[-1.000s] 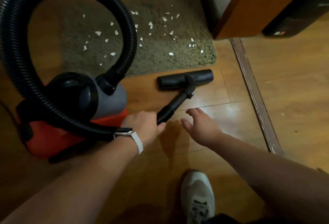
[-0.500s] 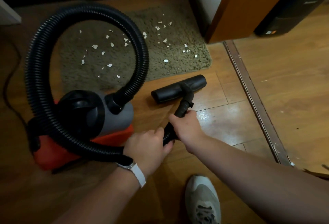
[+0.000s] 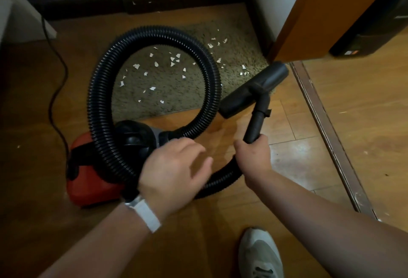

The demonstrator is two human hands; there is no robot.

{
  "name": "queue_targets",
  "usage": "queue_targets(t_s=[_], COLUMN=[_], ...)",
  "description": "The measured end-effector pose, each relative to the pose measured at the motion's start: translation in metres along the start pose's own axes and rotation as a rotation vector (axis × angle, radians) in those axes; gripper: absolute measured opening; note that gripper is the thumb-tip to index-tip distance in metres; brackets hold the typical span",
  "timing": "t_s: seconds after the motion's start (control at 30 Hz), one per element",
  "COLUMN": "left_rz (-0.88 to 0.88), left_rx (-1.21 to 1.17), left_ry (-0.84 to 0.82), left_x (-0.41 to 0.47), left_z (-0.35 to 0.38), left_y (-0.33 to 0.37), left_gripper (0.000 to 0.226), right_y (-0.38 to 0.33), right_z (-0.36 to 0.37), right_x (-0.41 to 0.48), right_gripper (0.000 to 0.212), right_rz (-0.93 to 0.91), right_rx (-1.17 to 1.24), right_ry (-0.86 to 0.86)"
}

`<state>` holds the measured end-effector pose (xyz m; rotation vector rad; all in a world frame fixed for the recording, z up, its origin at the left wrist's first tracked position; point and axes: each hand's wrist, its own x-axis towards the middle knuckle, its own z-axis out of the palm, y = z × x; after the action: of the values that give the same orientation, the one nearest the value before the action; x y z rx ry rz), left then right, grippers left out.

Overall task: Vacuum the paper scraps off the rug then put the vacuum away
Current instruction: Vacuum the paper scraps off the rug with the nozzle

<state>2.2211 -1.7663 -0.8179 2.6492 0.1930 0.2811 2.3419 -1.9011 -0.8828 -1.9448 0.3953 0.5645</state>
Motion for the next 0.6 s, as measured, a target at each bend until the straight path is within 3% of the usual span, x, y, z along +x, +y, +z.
queue_targets(t_s=[0.13, 0.23, 0.3, 0.43, 0.5, 0.6], left_rz=[-0.025, -0.147, -0.235, -0.33, -0.331, -0.342], left_rx=[0.124, 0.2, 0.198, 0.108, 0.081, 0.107], left_ry=[0.257, 0.301, 0.207, -0.282, -0.347, -0.289], left_x=[-0.016, -0.034, -0.039, -0.026, -0.021, -0.023], left_z=[-0.051, -0.08, -0.09, -0.086, -0.078, -0.073], left_y=[-0.053, -0.09, -0.108, -0.129, -0.135, -0.141], left_gripper=[0.021, 0.03, 0.035, 0.057, 0.045, 0.031], right_y=[-0.013, -0.024, -0.035, -0.061, -0.073, -0.087], right_z=[-0.017, -0.031, -0.039, -0.044, -0.043, -0.041], right_x=[0.007, 0.007, 0.003, -0.003, -0.008, -0.013], right_gripper=[0.021, 0.017, 0.018, 0.021, 0.025, 0.027], right_rz=[-0.052, -0.082, -0.094, -0.126, -0.14, -0.164], right_rx=[0.021, 0.043, 0.047, 0.048, 0.05, 0.073], right_ry=[0.075, 0.095, 0.111, 0.137, 0.131, 0.136])
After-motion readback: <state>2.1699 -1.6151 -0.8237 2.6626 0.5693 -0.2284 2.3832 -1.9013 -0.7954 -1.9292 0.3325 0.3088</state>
